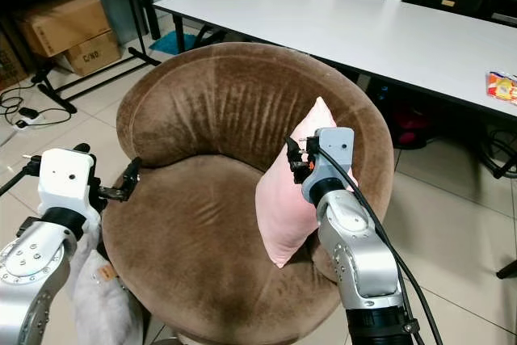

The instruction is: Move the pillow to the sofa from floor

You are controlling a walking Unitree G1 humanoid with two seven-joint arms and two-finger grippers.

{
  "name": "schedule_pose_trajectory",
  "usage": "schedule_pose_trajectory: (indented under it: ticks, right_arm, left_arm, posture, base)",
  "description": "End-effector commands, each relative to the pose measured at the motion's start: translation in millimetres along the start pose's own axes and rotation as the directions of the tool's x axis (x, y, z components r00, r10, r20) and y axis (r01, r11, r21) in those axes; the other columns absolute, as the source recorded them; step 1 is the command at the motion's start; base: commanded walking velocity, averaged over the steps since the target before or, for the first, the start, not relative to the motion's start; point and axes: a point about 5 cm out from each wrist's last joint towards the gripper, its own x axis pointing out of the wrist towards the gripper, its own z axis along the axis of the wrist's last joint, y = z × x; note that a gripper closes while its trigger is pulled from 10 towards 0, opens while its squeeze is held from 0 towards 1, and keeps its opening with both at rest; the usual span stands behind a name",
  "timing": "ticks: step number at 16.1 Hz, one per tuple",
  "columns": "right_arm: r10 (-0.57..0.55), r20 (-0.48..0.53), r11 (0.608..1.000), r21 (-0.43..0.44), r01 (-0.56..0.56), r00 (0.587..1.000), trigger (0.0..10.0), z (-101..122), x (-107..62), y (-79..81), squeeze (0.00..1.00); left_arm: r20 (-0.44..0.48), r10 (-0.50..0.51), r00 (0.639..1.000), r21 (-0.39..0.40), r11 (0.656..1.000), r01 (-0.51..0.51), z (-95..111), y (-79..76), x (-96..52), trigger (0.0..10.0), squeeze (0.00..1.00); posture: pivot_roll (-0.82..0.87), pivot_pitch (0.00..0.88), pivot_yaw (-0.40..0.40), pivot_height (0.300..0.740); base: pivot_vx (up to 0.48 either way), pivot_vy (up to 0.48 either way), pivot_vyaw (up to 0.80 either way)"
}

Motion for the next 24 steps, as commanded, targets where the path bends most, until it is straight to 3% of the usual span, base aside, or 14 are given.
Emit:
schedule_pose_trajectory:
  ticks: [1,12,18,24]
  right_arm:
    - [-0.005,-0.005,1.000,-0.004,0.005,1.000,10.0,1.7,-1.4,-1.3,0.00]
    - [0.005,-0.041,1.000,-0.010,-0.005,0.999,10.0,0.9,-1.6,1.7,0.00]
    - [-0.010,-0.033,1.000,-0.013,0.009,0.999,10.0,0.0,-1.9,0.8,0.00]
    - [-0.003,-0.052,1.000,-0.023,0.002,0.999,10.0,-4.9,-2.3,1.6,0.00]
  left_arm:
    - [0.015,0.016,1.000,0.011,1.000,-0.016,3.9,0.6,0.6,10.0,0.00]
    - [0.011,0.013,1.000,-0.004,1.000,-0.013,4.9,-2.5,2.6,10.0,0.00]
    - [0.029,0.024,0.999,-0.013,1.000,-0.023,2.3,1.3,3.3,10.0,0.00]
    - [0.025,0.014,1.000,-0.009,1.000,-0.014,0.7,0.1,2.7,10.0,0.00]
  posture:
    - [0.01,0.000,-0.011,0.740]
    - [0.01,0.000,-0.013,0.740]
    - [0.01,0.000,-0.019,0.740]
    - [0.02,0.000,-0.023,0.740]
  base:
    - [0.000,0.000,0.00]
    - [-0.215,0.000,0.00]
    - [0.000,0.000,0.00]
    - [0.000,0.346,0.00]
